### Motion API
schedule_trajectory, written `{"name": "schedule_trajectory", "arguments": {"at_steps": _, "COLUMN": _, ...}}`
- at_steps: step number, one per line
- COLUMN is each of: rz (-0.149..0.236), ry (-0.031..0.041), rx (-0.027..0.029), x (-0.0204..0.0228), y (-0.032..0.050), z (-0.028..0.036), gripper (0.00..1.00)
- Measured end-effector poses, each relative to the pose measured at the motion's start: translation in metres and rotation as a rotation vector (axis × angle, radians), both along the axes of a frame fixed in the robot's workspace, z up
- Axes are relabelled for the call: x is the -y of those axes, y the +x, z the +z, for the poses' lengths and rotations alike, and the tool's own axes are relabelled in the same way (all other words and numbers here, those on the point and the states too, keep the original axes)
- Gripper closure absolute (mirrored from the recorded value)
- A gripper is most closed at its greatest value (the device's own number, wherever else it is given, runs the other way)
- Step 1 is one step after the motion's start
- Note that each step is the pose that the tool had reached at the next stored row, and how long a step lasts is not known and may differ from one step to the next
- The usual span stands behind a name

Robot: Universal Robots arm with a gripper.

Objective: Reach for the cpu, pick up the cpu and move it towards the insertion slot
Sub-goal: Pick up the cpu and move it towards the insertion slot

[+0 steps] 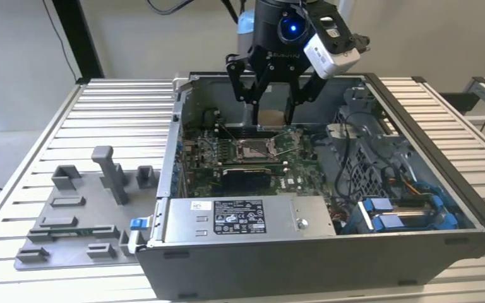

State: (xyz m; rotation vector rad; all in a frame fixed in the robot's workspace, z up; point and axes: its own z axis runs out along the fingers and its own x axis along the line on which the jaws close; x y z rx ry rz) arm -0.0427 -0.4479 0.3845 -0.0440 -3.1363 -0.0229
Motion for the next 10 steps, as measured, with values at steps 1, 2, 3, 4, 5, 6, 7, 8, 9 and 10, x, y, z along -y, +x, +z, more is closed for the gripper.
{"name": "schedule_trajectory", "arguments": {"at_steps": 1, "rz": 0.000, "ry": -0.0001, "rx": 0.0000, "x": -0.0003, "y": 0.0001, "z": 0.0000, "gripper": 1.00}}
{"name": "schedule_trajectory", "arguments": {"at_steps": 2, "rz": 0.000, "ry": -0.0001, "rx": 0.0000, "x": -0.0015, "y": 0.0002, "z": 0.0000, "gripper": 1.00}}
{"name": "schedule_trajectory", "arguments": {"at_steps": 3, "rz": 0.000, "ry": -0.0005, "rx": 0.0000, "x": -0.0042, "y": 0.0004, "z": 0.0000, "gripper": 1.00}}
{"name": "schedule_trajectory", "arguments": {"at_steps": 4, "rz": 0.000, "ry": -0.0008, "rx": 0.0000, "x": -0.0071, "y": 0.0005, "z": -0.0001, "gripper": 1.00}}
{"name": "schedule_trajectory", "arguments": {"at_steps": 5, "rz": 0.000, "ry": -0.0012, "rx": 0.0000, "x": -0.0100, "y": 0.0008, "z": -0.0001, "gripper": 1.00}}
{"name": "schedule_trajectory", "arguments": {"at_steps": 6, "rz": 0.000, "ry": -0.0018, "rx": -0.0001, "x": -0.0129, "y": 0.0010, "z": -0.0001, "gripper": 1.00}}
{"name": "schedule_trajectory", "arguments": {"at_steps": 7, "rz": 0.000, "ry": -0.0022, "rx": 0.0000, "x": -0.0161, "y": 0.0013, "z": -0.0002, "gripper": 1.00}}
{"name": "schedule_trajectory", "arguments": {"at_steps": 8, "rz": 0.000, "ry": -0.0027, "rx": 0.0000, "x": -0.0189, "y": 0.0016, "z": -0.0003, "gripper": 1.00}}
{"name": "schedule_trajectory", "arguments": {"at_steps": 9, "rz": 0.000, "ry": -0.0032, "rx": 0.0000, "x": -0.0219, "y": 0.0018, "z": -0.0004, "gripper": 1.00}}
{"name": "schedule_trajectory", "arguments": {"at_steps": 10, "rz": 0.000, "ry": -0.0038, "rx": -0.0001, "x": -0.0247, "y": 0.0021, "z": -0.0005, "gripper": 1.00}}
